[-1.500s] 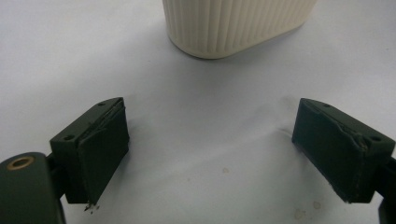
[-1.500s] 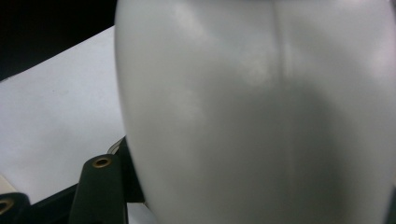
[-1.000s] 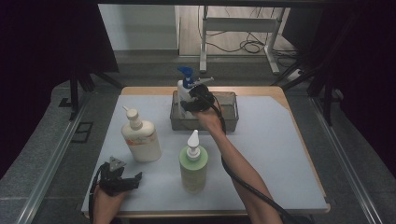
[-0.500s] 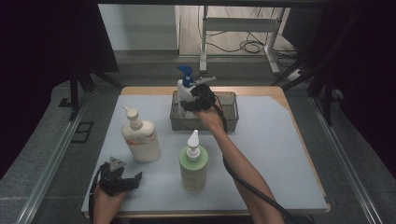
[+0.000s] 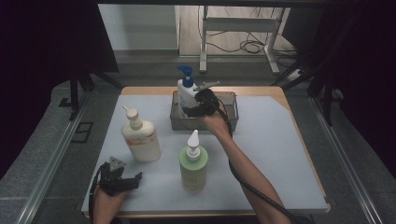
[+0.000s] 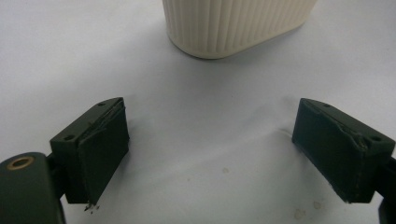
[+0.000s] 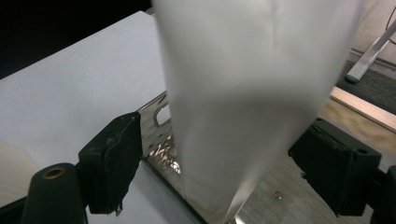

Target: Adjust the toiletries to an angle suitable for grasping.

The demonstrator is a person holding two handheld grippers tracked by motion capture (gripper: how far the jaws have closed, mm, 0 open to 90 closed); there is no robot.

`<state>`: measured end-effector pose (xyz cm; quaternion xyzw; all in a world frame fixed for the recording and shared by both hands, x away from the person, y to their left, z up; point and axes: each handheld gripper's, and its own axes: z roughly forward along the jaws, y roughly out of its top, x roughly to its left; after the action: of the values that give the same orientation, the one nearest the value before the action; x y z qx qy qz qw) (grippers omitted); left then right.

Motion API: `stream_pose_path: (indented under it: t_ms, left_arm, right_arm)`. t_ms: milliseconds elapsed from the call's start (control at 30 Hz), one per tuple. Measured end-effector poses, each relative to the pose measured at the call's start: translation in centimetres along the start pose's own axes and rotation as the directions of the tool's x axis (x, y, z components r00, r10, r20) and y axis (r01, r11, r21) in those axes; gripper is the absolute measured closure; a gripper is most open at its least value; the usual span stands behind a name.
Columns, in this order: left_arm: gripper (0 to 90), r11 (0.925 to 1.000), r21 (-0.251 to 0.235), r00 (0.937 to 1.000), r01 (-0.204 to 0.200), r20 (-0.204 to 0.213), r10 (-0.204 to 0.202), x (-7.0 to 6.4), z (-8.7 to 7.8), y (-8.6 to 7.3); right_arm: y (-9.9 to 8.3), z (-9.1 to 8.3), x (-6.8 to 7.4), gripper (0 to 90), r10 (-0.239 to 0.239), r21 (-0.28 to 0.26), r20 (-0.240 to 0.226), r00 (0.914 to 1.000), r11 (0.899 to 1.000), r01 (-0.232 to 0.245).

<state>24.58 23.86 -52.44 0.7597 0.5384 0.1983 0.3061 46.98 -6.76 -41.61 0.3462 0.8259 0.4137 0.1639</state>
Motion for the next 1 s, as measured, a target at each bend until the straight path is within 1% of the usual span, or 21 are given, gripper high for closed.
stream_pose_path:
  t_ms: [100, 133, 233, 267, 300, 367, 400, 433, 500, 533, 567, 633, 667, 700, 800, 833, 867, 900, 933, 1000]
  left_arm:
    - [10.6, 1.0, 0.002, 1.0, -0.002, 0.0, 0.002, 0.0, 0.0, 0.0]
    - [10.6, 1.0, 0.002, 1.0, -0.002, 0.0, 0.002, 0.0, 0.0, 0.0]
    - [10.6, 1.0, 0.002, 1.0, -0.002, -0.001, 0.002, 0.0, 0.0, 0.0]
    - [10.6, 1.0, 0.001, 1.0, -0.002, -0.002, 0.002, 0.0, 0.0, 0.0]
    - [10.6, 1.0, 0.002, 1.0, -0.002, -0.001, 0.002, 0.0, 0.0, 0.0]
    - [10.6, 1.0, 0.0, 1.0, -0.002, -0.002, 0.002, 0.0, 0.0, 0.0]
    - [10.6, 1.0, 0.0, 1.0, -0.002, -0.002, 0.002, 0.0, 0.0, 0.0]
    - [10.6, 1.0, 0.0, 1.0, -0.002, -0.002, 0.002, 0.0, 0.0, 0.0]
    - [10.6, 1.0, 0.001, 1.0, -0.001, -0.001, 0.001, 0.0, 0.0, 0.0]
    - [10.6, 1.0, 0.001, 1.0, -0.001, -0.001, 0.001, 0.0, 0.0, 0.0]
    - [10.6, 1.0, 0.001, 1.0, -0.001, 0.0, 0.001, 0.0, 0.0, 0.0]
    - [10.6, 1.0, 0.001, 1.0, -0.001, 0.0, 0.001, 0.0, 0.0, 0.0]
    - [10.6, 1.0, 0.002, 1.0, -0.003, -0.001, 0.003, 0.0, 0.0, 0.0]
    - [10.6, 1.0, 0.002, 1.0, -0.003, -0.001, 0.003, 0.0, 0.0, 0.0]
    - [10.6, 1.0, 0.003, 1.0, -0.003, 0.0, 0.003, 0.0, 0.0, 0.0]
    - [10.6, 1.0, 0.0, 1.0, 0.001, 0.001, -0.001, 0.0, 0.0, 0.0]
    - [10.6, 1.0, 0.001, 1.0, -0.001, 0.0, 0.001, 0.0, 0.0, 0.0]
    - [10.6, 1.0, 0.001, 1.0, -0.001, 0.0, 0.001, 0.0, 0.0, 0.0]
    - [10.6, 1.0, 0.003, 1.0, -0.004, 0.0, 0.004, 0.0, 0.0, 0.0]
    - [10.6, 1.0, 0.0, 1.0, 0.0, 0.001, 0.0, 0.0, 0.0, 0.0]
  right_arm:
    - [-0.3, -0.3, 0.2, 16.9, -0.021, 0.027, -0.002, 0.9998, 0.999, 0.021]
    - [-0.6, -0.4, 0.2, 16.4, -0.022, 0.037, -0.012, 0.9997, 0.999, 0.023]
    - [-0.9, -0.6, 0.2, 17.1, -0.02, 0.035, -0.018, 0.9996, 0.999, 0.021]
    - [-1.0, -0.7, 0.1, 19.1, -0.017, 0.034, -0.018, 0.9997, 0.999, 0.017]
    - [-1.4, -0.9, -0.1, 24.8, -0.003, 0.035, -0.016, 0.9999, 0.999, 0.003]
    - [-1.7, -1.0, -0.3, 31.9, 0.005, 0.041, -0.02, 0.9998, 0.999, -0.004]
    - [-1.7, -1.0, -0.3, 31.9, 0.005, 0.041, -0.02, 0.9998, 0.999, -0.004]
    - [-2.1, -1.2, -0.5, 37.7, 0.009, 0.042, -0.024, 0.9997, 0.999, -0.008]
    - [-2.3, -1.3, -0.6, 44.4, 0.017, 0.044, -0.034, 0.9993, 0.999, -0.015]
    - [-2.3, -1.3, -0.6, 44.4, 0.017, 0.044, -0.034, 0.9993, 0.999, -0.015]
    - [-2.4, -1.4, -0.7, 47.3, 0.02, 0.048, -0.038, 0.9991, 0.999, -0.018]
    - [-2.6, -1.6, -0.7, 54.6, 0.013, 0.058, -0.041, 0.9991, 0.998, -0.01]
    - [-2.8, -1.7, -0.7, 61.0, -0.001, 0.066, -0.036, 0.9994, 0.998, 0.003]
    - [-2.8, -1.7, -0.7, 61.0, -0.001, 0.066, -0.036, 0.9994, 0.998, 0.003]
    - [-3.0, -1.9, -0.8, 69.2, -0.017, 0.083, -0.026, 0.9995, 0.996, 0.019]
    - [-3.0, -1.9, -0.8, 71.7, -0.024, 0.086, -0.016, 0.9996, 0.996, 0.025]
    - [-3.1, -1.9, -1.0, 75.9, -0.018, 0.082, -0.011, 0.9998, 0.996, 0.019]
    - [-3.1, -1.9, -1.0, 75.9, -0.018, 0.082, -0.011, 0.9998, 0.996, 0.019]
    - [-3.2, -1.9, -1.4, 80.7, 0.004, 0.07, -0.019, 0.9998, 0.998, -0.003]
    - [-3.2, -1.9, -1.4, 82.0, 0.01, 0.069, -0.018, 0.9998, 0.998, -0.009]
